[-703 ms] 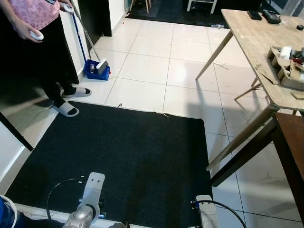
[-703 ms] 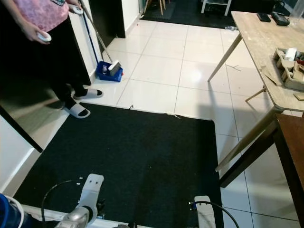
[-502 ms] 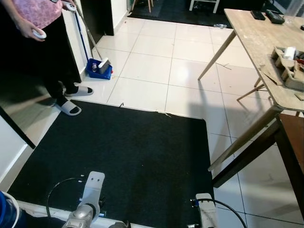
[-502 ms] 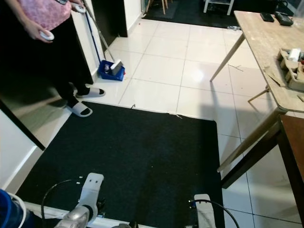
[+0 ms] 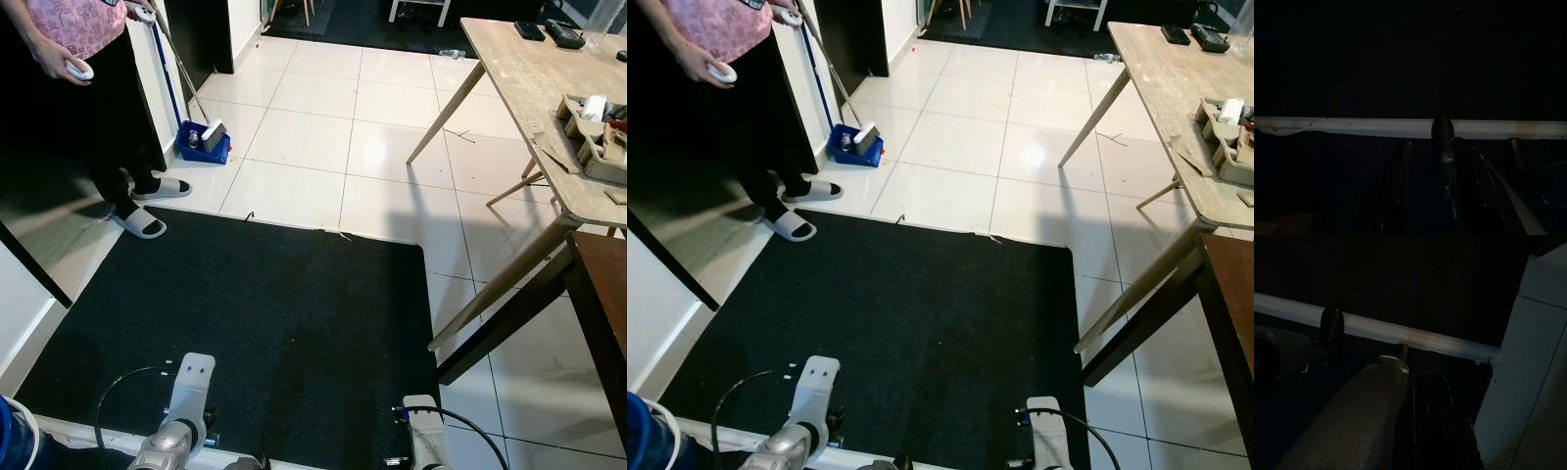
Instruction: Picking trash to rubbish bin
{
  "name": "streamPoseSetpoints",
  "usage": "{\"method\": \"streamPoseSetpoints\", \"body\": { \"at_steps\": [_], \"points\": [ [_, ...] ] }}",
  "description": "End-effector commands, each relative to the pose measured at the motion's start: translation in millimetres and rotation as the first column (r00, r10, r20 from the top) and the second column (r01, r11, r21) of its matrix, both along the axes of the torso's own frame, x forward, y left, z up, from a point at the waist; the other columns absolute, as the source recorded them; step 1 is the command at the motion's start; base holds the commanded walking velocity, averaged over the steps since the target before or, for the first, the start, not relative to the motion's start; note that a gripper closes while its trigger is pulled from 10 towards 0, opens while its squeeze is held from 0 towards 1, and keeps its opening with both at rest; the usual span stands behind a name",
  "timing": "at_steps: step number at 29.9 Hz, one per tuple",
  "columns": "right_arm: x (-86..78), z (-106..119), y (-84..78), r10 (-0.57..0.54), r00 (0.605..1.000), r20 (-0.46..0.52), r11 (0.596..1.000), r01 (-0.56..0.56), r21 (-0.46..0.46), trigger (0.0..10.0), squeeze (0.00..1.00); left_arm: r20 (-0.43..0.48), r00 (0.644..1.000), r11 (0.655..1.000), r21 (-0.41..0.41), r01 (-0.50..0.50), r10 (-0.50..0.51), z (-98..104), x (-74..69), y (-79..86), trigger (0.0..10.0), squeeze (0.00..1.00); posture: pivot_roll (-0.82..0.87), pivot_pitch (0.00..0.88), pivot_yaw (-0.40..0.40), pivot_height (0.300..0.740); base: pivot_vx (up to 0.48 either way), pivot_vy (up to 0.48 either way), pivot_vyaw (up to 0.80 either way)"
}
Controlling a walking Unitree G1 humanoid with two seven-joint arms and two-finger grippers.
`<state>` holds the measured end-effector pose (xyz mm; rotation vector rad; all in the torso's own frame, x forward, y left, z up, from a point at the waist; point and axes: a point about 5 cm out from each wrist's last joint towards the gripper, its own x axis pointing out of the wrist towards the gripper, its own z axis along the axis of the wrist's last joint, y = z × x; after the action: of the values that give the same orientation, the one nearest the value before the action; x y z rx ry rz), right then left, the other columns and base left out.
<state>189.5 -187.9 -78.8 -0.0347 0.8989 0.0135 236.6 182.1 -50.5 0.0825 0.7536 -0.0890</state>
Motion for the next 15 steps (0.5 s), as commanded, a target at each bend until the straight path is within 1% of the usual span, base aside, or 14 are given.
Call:
{"method": "streamPoseSetpoints", "body": {
  "at_steps": [1, 15],
  "points": [
    [-4.7, -2.4, 0.3, -0.012, 1.000, -0.014, 1.000, 0.012, 0.005, 10.0, 0.00, -0.009, 1.000, 1.000, -0.018, -0.006, 0.005, -2.8, -3.9, -2.6, 10.0, 0.00, 0.02, 0.170, -0.016, 0.740, 0.401, 0.000, 0.00],
    [-3.4, -1.6, 1.4, -0.007, 1.000, -0.007, 1.000, 0.008, 0.006, 10.0, 0.00, -0.011, 1.000, 1.000, -0.023, -0.007, 0.007, -3.6, -5.0, -3.8, 10.0, 0.00, 0.02, 0.170, -0.020, 0.740, 0.402, 0.000, 0.00]
  ]
}}
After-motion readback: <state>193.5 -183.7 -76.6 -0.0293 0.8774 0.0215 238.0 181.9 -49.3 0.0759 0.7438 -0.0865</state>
